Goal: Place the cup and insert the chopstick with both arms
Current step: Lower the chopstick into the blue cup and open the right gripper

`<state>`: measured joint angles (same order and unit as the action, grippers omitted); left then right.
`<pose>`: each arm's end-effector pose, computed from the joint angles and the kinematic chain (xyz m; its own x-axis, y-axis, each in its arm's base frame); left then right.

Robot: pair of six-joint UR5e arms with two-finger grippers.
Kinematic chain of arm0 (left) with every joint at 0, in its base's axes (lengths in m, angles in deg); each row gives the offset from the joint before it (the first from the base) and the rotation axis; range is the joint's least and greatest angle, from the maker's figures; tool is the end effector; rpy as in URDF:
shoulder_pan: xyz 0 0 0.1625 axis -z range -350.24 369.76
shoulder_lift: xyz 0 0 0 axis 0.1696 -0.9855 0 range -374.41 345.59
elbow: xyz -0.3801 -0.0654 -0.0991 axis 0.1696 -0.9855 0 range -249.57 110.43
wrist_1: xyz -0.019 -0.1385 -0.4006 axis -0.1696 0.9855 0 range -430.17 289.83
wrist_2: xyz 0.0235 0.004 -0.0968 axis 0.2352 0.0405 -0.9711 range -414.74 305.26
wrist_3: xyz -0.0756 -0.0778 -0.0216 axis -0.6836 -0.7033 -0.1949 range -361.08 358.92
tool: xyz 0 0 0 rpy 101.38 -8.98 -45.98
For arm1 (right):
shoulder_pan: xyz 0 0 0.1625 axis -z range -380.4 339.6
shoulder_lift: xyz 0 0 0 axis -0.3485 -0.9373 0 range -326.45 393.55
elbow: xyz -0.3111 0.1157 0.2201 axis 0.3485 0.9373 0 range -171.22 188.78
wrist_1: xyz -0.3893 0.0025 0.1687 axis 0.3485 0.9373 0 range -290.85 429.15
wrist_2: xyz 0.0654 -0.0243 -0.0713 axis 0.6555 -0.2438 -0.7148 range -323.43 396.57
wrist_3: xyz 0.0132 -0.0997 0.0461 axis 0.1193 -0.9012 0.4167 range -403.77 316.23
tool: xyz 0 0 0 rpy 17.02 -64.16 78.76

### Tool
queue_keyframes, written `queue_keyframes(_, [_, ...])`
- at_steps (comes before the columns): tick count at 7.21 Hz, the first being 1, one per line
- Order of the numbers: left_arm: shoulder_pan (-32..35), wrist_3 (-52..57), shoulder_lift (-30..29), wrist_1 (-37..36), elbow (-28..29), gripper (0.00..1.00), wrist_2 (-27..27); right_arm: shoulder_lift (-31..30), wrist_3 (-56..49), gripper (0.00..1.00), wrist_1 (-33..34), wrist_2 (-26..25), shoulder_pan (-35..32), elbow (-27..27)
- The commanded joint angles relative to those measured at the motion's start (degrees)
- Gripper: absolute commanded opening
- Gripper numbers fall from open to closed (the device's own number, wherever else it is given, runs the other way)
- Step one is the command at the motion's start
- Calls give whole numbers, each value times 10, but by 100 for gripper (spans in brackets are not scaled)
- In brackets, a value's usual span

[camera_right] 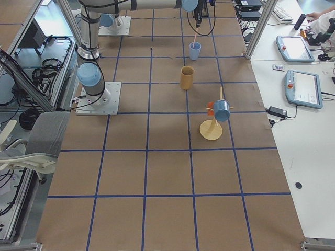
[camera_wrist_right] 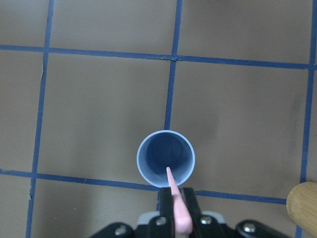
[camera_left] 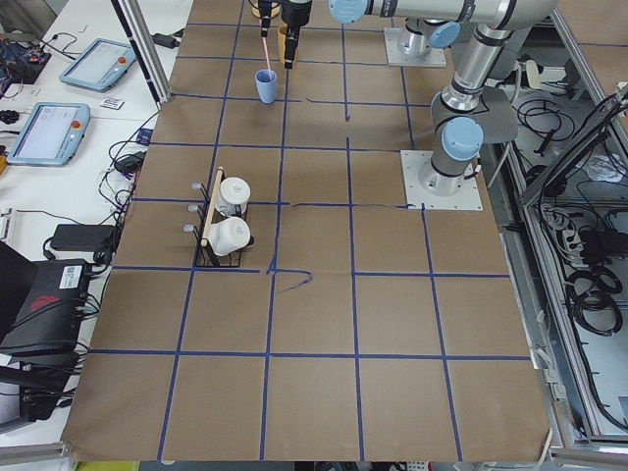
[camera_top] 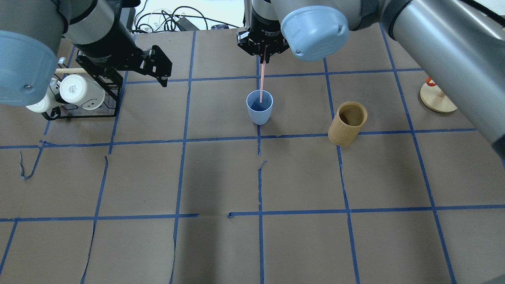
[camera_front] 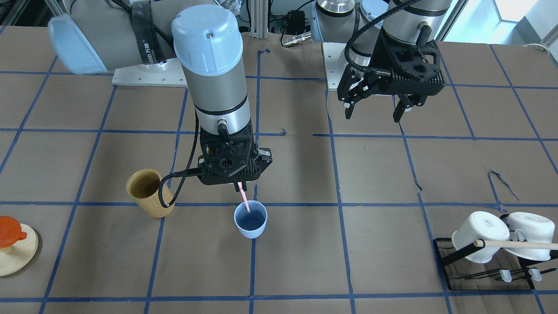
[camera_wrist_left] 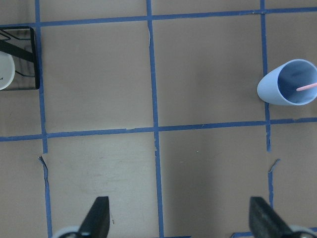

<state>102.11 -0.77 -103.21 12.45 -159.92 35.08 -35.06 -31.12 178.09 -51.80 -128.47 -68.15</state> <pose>-0.1544 -0.5031 0.4715 -0.9989 0.0468 0.0023 0.0459 0.9886 -0.1431 0.3352 -0.5872 0.3847 -0.9924 -0.1028 -0.0676 -0.0897 0.9807 -0.1739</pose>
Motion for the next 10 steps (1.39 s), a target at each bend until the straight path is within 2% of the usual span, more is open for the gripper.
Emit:
queue_keyframes(1, [0, 0, 1, 0, -1, 100, 0, 28, -4, 8, 15, 0, 0, -9])
queue_keyframes(2, [-1, 0, 2, 0, -1, 100, 1, 39, -6, 11, 37, 1, 0, -9])
queue_keyframes(3, [-1, 0, 1, 0, -1, 100, 1, 39, -6, 20, 36, 3, 0, -10])
queue_keyframes(4, [-1, 0, 2, 0, -1, 100, 1, 41, -1, 72, 37, 3, 0, -16])
queue_keyframes(5, [-1, 0, 2, 0, -2, 100, 1, 39, 4, 82, 36, 2, 0, -12])
queue_keyframes(6, [-1, 0, 2, 0, -2, 100, 1, 33, 3, 87, 29, 7, 5, 0])
queue_keyframes(7, [-1, 0, 2, 0, -1, 100, 1, 22, -1, 88, -27, 10, 15, 51])
queue_keyframes(8, [-1, 0, 2, 0, -2, 100, 1, 23, -22, 88, -143, 12, 49, 115])
queue_keyframes(9, [-1, 0, 2, 0, -2, 100, 1, 15, -72, 88, -191, 20, 102, 123])
queue_keyframes(10, [-1, 0, 2, 0, -1, 100, 1, -14, -122, 87, -198, 19, 142, 110])
